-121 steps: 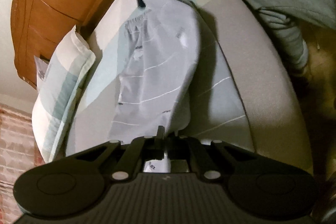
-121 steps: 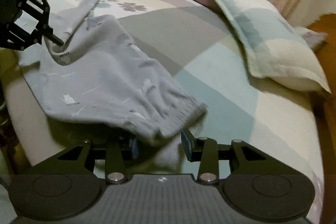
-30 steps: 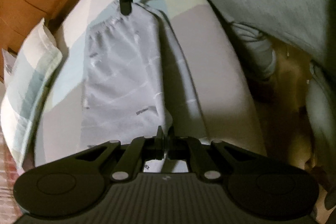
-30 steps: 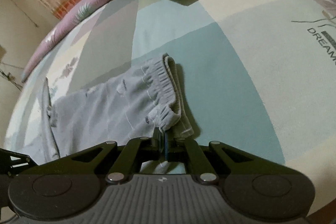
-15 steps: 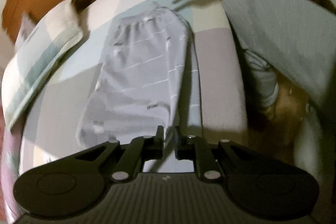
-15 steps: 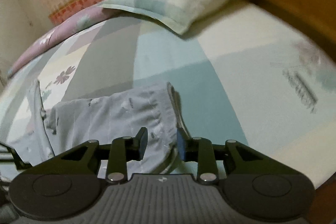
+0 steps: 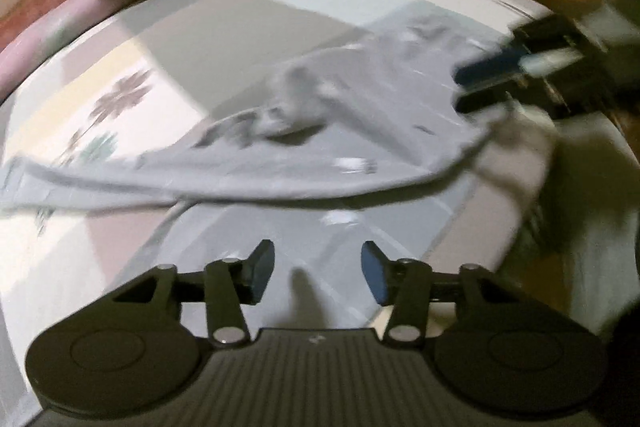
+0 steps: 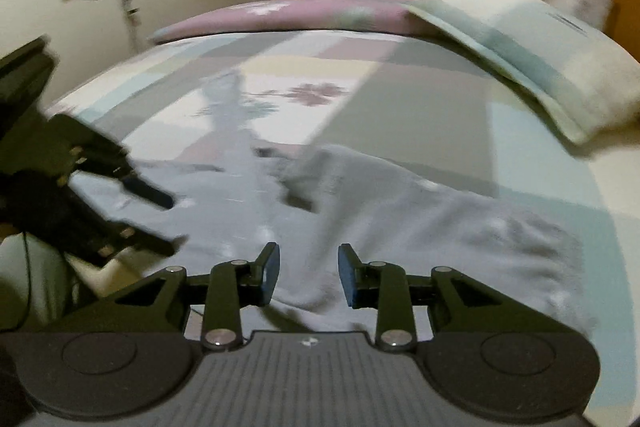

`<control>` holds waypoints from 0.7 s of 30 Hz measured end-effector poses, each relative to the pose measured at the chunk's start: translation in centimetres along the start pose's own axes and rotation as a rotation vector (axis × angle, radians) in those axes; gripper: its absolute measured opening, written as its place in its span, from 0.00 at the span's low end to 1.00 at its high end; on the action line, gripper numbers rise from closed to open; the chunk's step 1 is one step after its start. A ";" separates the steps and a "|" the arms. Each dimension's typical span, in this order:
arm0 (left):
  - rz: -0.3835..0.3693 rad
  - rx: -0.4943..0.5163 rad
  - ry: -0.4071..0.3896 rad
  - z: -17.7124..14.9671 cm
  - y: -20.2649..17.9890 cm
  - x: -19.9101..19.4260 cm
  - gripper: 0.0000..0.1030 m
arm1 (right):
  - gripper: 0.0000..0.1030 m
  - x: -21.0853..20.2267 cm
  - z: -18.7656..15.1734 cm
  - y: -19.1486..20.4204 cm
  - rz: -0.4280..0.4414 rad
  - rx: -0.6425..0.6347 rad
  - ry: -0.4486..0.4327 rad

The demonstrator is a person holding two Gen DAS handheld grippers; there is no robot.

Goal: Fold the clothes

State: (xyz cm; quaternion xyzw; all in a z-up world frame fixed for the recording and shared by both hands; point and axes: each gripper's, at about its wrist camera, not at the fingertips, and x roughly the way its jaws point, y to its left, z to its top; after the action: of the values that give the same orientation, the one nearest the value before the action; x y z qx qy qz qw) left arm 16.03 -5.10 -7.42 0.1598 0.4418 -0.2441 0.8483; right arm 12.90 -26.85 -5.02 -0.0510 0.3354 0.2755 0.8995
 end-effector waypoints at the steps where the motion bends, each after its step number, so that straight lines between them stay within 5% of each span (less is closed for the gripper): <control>1: 0.007 -0.054 0.009 0.0 0.9 0.1 0.59 | 0.35 0.6 0.3 0.9 0.004 -0.029 0.000; 7: -0.008 -0.309 0.010 -0.7 5.8 0.3 0.67 | 0.35 4.4 1.5 5.5 -0.015 -0.218 0.027; 14: -0.039 -0.457 -0.015 -1.0 9.5 0.2 0.71 | 0.34 9.4 1.8 8.9 -0.075 -0.392 0.048; 21: -0.139 -0.548 -0.030 -1.0 10.8 0.9 0.71 | 0.03 12.1 1.6 10.6 -0.159 -0.502 0.060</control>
State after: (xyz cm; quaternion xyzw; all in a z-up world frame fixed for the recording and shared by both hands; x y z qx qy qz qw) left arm 21.87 4.11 -8.12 -0.1099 0.4887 -0.1752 0.8476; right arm 15.77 -11.91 -10.42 -0.3071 0.2781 0.2769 0.8670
